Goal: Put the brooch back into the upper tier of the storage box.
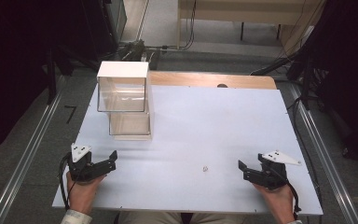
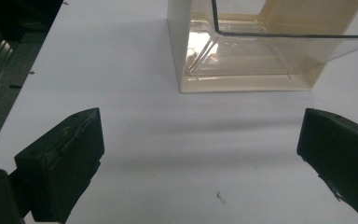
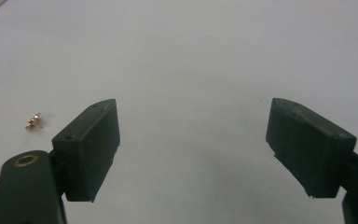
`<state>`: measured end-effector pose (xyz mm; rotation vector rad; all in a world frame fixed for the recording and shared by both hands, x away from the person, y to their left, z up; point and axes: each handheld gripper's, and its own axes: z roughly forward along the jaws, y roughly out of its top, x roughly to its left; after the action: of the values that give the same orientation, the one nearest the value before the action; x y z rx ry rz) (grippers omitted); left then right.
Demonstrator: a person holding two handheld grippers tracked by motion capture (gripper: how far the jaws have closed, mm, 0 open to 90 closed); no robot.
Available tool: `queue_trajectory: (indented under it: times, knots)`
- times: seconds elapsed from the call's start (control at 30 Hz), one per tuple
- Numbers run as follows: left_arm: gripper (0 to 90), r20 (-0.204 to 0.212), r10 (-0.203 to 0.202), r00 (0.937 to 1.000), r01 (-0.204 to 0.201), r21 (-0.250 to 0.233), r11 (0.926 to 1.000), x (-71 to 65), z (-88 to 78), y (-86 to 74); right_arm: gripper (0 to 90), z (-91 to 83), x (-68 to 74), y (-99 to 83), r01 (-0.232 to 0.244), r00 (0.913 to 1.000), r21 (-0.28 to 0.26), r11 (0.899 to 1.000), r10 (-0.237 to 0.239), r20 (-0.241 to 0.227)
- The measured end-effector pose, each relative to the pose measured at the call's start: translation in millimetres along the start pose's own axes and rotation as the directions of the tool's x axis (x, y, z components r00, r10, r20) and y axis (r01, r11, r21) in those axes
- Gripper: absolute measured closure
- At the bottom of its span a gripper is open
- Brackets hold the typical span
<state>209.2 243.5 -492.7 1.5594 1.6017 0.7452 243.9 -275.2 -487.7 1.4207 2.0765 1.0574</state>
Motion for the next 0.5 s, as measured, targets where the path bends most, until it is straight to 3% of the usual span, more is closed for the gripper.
queue_trajectory:
  times: [0.5]
  knots:
    - [1.5, 0.002, 0.001, 1.0, -0.001, 0.0, 1.0, -0.3, -0.6, 0.1, 15.9, 9.6, 23.7, 2.3, 0.037, 0.9984, 0.015, 0.999, -0.036, -0.044]
